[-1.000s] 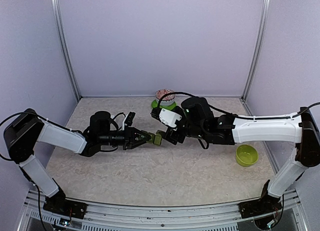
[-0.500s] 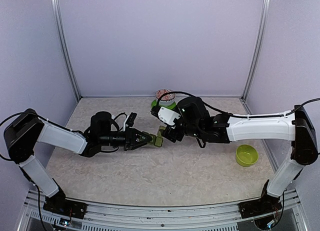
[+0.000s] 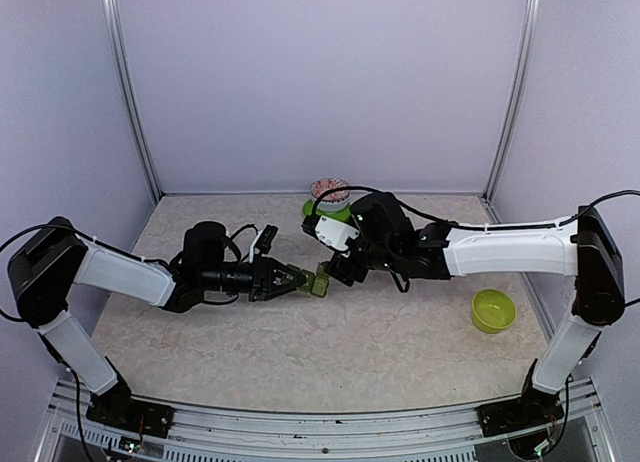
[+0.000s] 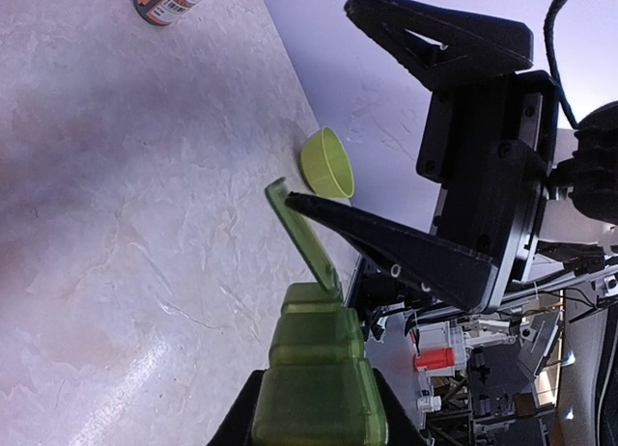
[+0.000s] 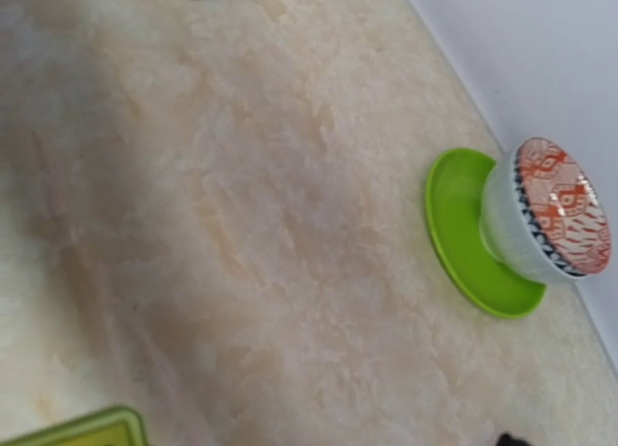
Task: Sort the pills into containers
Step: Open the lid of the pill container.
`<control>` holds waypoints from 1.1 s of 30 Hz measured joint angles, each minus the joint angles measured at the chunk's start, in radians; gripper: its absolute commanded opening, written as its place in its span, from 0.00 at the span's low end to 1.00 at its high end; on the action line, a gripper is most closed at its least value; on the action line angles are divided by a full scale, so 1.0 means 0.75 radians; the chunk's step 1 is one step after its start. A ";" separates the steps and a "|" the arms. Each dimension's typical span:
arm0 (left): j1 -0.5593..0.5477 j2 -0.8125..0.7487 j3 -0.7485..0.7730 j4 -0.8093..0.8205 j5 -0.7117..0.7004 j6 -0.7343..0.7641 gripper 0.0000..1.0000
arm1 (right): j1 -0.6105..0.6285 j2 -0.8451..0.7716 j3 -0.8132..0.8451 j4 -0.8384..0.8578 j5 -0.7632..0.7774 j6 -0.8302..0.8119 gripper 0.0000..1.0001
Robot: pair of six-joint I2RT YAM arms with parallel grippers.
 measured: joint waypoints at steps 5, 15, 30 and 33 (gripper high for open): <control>-0.004 0.000 0.013 -0.007 0.005 0.008 0.25 | -0.006 0.018 0.014 -0.028 -0.042 -0.001 0.83; -0.008 0.000 0.013 -0.018 0.019 0.029 0.25 | -0.010 0.021 0.015 -0.061 -0.148 -0.012 0.83; -0.011 0.018 0.013 -0.016 0.001 0.024 0.25 | -0.055 -0.043 0.015 -0.035 -0.005 0.035 0.94; -0.014 0.039 0.013 -0.016 -0.007 0.014 0.27 | -0.056 -0.077 0.015 -0.020 0.034 0.055 0.98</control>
